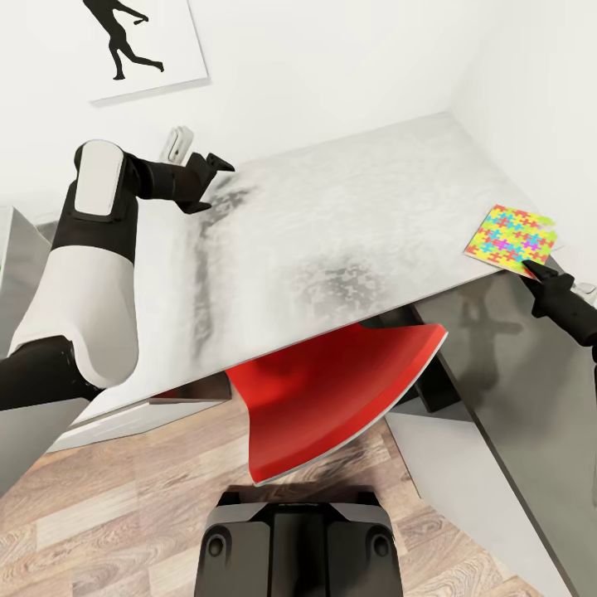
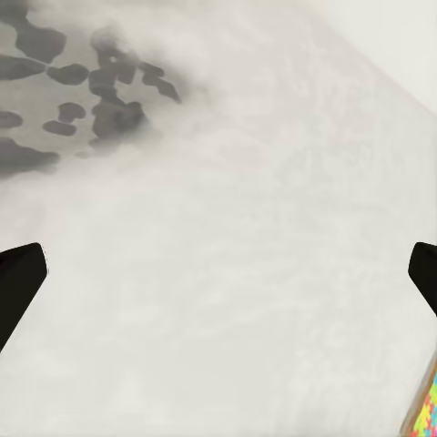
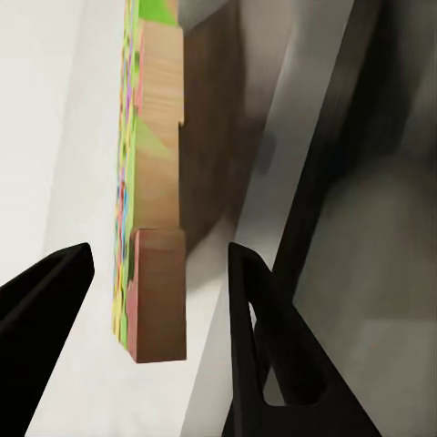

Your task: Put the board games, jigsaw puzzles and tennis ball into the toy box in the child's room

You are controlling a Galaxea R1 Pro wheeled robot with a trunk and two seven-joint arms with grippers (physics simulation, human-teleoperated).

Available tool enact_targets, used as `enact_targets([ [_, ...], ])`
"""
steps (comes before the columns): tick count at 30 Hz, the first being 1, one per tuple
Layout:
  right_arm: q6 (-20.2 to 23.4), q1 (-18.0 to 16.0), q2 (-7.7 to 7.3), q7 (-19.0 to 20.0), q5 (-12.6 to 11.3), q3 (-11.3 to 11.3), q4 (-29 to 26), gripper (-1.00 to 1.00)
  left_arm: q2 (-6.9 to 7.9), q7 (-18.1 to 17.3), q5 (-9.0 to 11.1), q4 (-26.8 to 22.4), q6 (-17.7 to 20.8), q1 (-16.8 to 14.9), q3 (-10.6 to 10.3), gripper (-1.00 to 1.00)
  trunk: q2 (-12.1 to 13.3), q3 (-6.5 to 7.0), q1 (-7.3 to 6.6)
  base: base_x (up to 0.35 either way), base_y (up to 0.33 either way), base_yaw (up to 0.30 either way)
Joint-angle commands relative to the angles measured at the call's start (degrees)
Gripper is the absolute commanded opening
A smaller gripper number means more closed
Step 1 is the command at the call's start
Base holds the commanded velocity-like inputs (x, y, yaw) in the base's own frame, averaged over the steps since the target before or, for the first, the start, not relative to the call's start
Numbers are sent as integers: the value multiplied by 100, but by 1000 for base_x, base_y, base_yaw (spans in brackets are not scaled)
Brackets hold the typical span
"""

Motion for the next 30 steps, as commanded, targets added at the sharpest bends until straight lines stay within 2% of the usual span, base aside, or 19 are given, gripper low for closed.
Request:
enact_targets([
  [1,40,-4,1,5,6,-17,4,-100,-4,59,61,-4,16,3,23,100,-9,-7,3,0,0,0],
  [23,48,2,-3,17,-3,-17,-83,-100,6,50,61,-40,24,156,23,100,-9,-7,3,0,0,0],
  [30,55,23,-6,16,-8,-17,-290,-100,12,51,61,-56,25,190,23,100,-9,-7,3,0,0,0],
])
